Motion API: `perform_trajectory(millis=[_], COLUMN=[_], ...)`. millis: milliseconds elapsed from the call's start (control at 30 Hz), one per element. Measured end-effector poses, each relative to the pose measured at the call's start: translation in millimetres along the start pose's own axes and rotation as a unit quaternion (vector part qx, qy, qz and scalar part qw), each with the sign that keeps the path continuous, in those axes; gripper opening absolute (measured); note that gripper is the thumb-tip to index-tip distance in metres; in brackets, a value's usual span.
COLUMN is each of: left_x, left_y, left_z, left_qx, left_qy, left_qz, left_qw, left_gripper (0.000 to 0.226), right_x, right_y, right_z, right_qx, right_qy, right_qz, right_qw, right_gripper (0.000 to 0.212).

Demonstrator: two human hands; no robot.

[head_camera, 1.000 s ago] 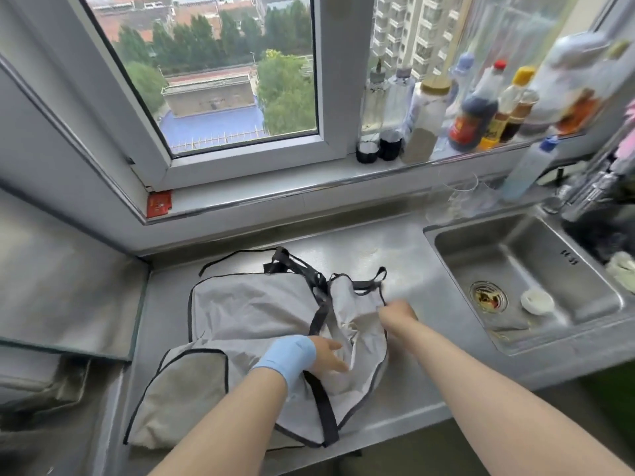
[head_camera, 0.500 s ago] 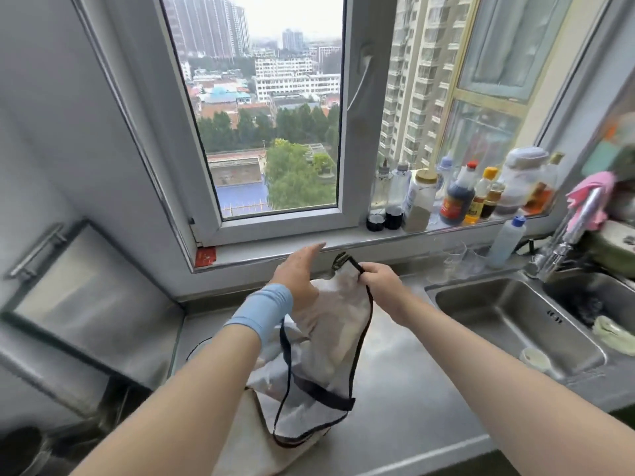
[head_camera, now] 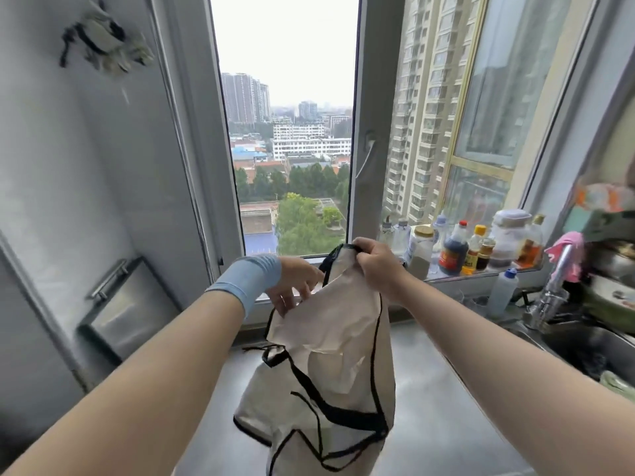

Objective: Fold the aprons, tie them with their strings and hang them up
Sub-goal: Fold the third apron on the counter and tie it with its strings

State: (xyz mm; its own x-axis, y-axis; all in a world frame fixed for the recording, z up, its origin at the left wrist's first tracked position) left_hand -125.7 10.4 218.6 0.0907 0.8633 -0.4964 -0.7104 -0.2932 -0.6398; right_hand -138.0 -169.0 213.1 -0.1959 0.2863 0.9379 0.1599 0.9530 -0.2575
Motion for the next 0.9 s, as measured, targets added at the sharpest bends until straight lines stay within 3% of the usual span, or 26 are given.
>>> perform_trajectory(millis=[100, 167, 267, 367, 467, 500, 533, 567, 633, 700, 800, 900], left_x=[-5, -4, 2, -5, -36, -48, -59, -67, -74, -71, -56, -59], left_y=[4, 1, -21, -38, -41, -41, -41, -43, -42, -39, -41, -41], left_z=[15, 20, 30, 66, 116, 128, 136, 140, 145, 153, 169, 188], left_qx=[-0.044, -0.107, -0.267, -0.457, -0.621, -0.652, -0.648, -0.609, -0.466, -0.368, -0.378, -0.479], left_qy=[0.026, 0.058, 0.103, 0.077, 0.04, 0.038, 0.031, 0.022, -0.007, -0.047, -0.153, -0.263], left_qz=[-0.07, -0.041, 0.03, -0.068, -0.207, -0.261, -0.305, -0.328, -0.33, -0.321, -0.312, -0.283], left_qw=[0.996, 0.992, 0.958, 0.884, 0.755, 0.711, 0.697, 0.722, 0.821, 0.871, 0.858, 0.788], left_gripper=[0.011, 0.006, 0.027, 0.013, 0.016, 0.018, 0.02, 0.022, 0.023, 0.021, 0.028, 0.034], right_x=[16, 30, 50, 62, 71, 77, 83, 90, 98, 104, 109, 119], right_y=[7, 5, -8, -24, -41, -48, -53, -57, -65, -74, -85, -83], right_z=[-3, -1, 6, 4, 4, 7, 9, 12, 16, 21, 31, 47], right_qx=[0.009, 0.008, -0.011, -0.024, -0.091, -0.128, -0.153, -0.163, -0.158, -0.165, -0.154, -0.124], right_qy=[0.007, 0.0, -0.005, -0.047, -0.084, -0.1, -0.114, -0.121, -0.116, -0.109, -0.091, -0.082], right_qz=[-0.041, -0.055, -0.059, 0.0, 0.142, 0.177, 0.189, 0.185, 0.156, 0.125, 0.087, 0.07], right_qw=[0.999, 0.998, 0.998, 0.999, 0.982, 0.971, 0.963, 0.961, 0.968, 0.972, 0.98, 0.986], right_gripper=[0.036, 0.034, 0.016, 0.008, 0.008, 0.01, 0.009, 0.008, 0.007, 0.007, 0.008, 0.015])
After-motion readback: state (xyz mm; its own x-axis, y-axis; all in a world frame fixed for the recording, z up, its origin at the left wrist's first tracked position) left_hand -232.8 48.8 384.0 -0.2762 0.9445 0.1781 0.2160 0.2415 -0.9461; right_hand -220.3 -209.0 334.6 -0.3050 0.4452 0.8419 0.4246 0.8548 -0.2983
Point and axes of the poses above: each hand's wrist, its own z-axis away from the middle knuckle, its own y-axis out of the palm, x = y × z, the point moved 4 cm from there along -z, towards the middle knuckle, and after that the axes turned 8 degrees about -z, right-handed, at the moved point
